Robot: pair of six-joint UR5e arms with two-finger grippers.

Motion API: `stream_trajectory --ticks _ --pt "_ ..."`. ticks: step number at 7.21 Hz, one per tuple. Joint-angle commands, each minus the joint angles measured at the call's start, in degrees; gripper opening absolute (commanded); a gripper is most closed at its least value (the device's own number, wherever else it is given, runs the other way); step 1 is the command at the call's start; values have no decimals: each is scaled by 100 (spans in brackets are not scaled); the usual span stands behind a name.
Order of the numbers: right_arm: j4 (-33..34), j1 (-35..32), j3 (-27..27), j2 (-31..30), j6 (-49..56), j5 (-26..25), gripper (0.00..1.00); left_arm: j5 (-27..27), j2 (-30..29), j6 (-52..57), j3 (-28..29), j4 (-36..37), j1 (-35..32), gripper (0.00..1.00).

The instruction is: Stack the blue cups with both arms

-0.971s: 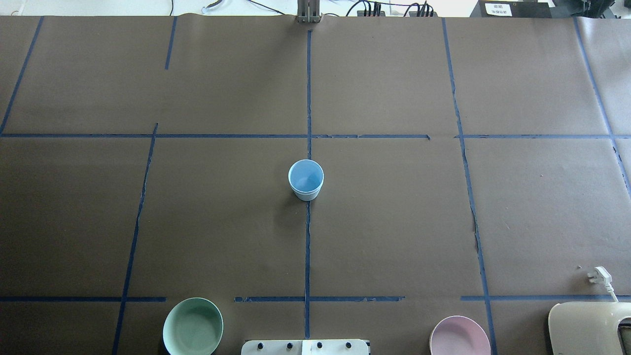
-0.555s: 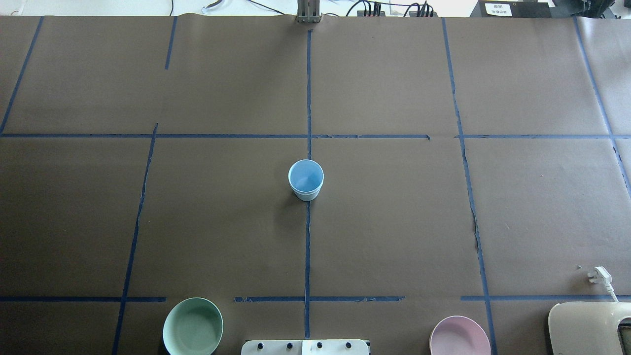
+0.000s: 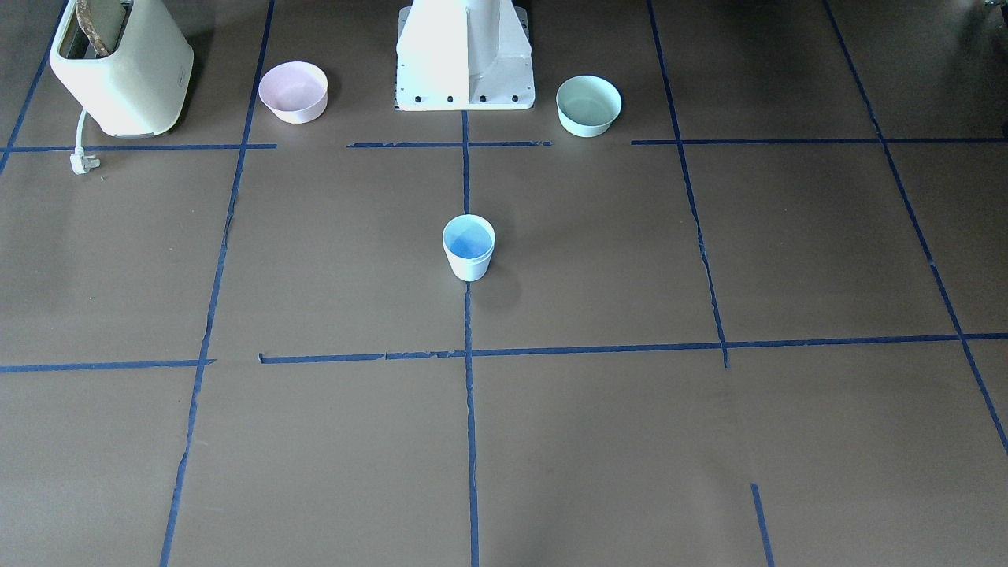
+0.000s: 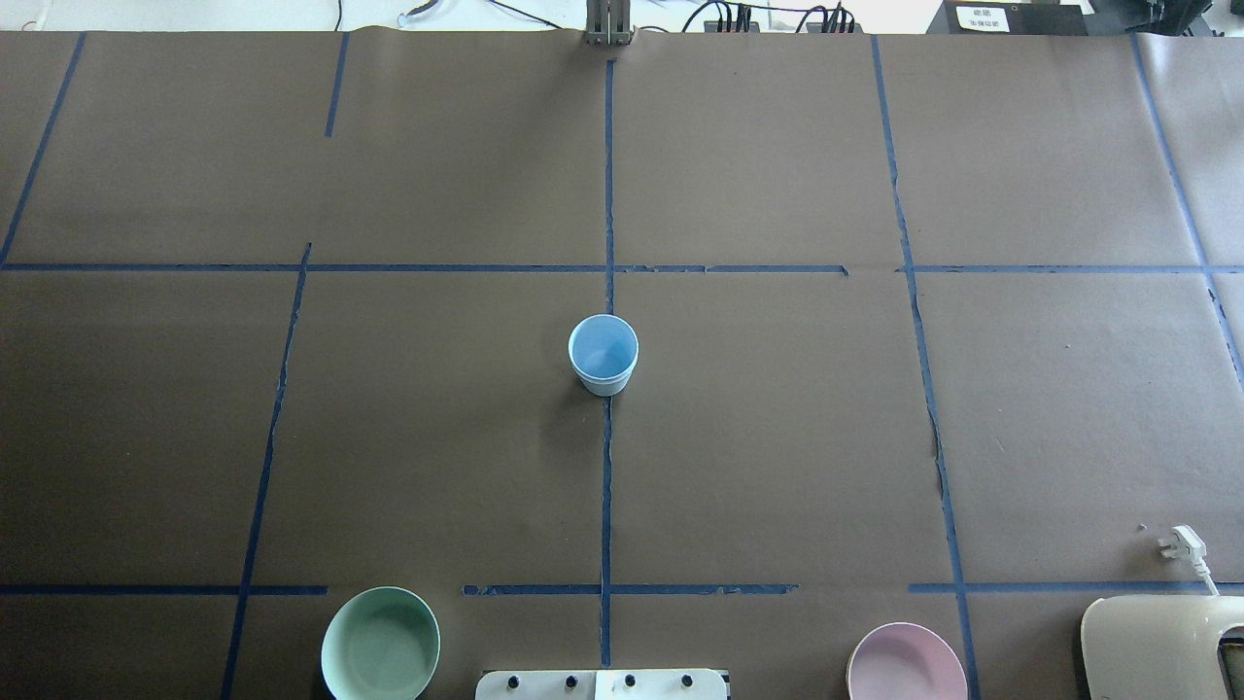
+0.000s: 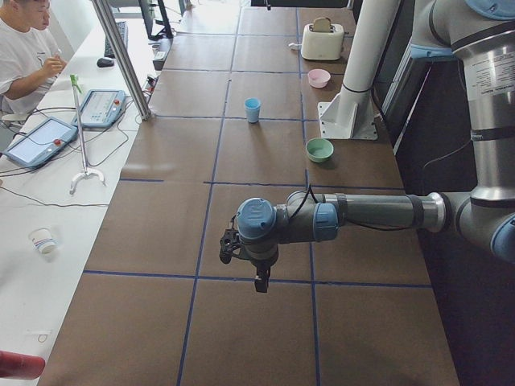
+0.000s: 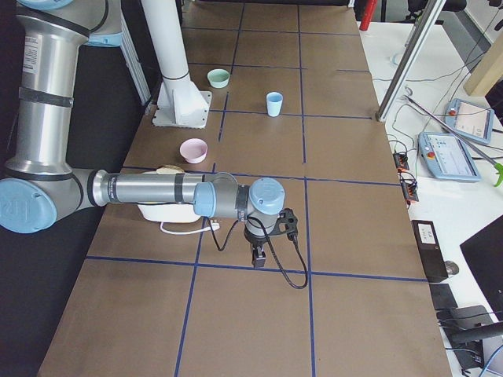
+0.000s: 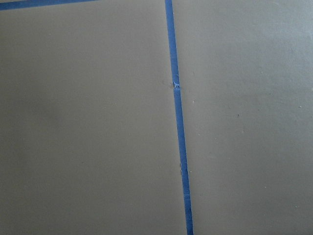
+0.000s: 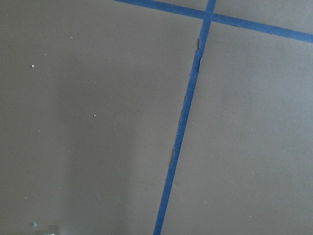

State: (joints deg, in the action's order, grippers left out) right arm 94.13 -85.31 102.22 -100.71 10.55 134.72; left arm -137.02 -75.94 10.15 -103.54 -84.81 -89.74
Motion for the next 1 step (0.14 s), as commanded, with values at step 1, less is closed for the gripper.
stream_trajectory --ticks 1 --pt "0 -3 0 7 0 2 100 0 -9 -5 0 0 0 100"
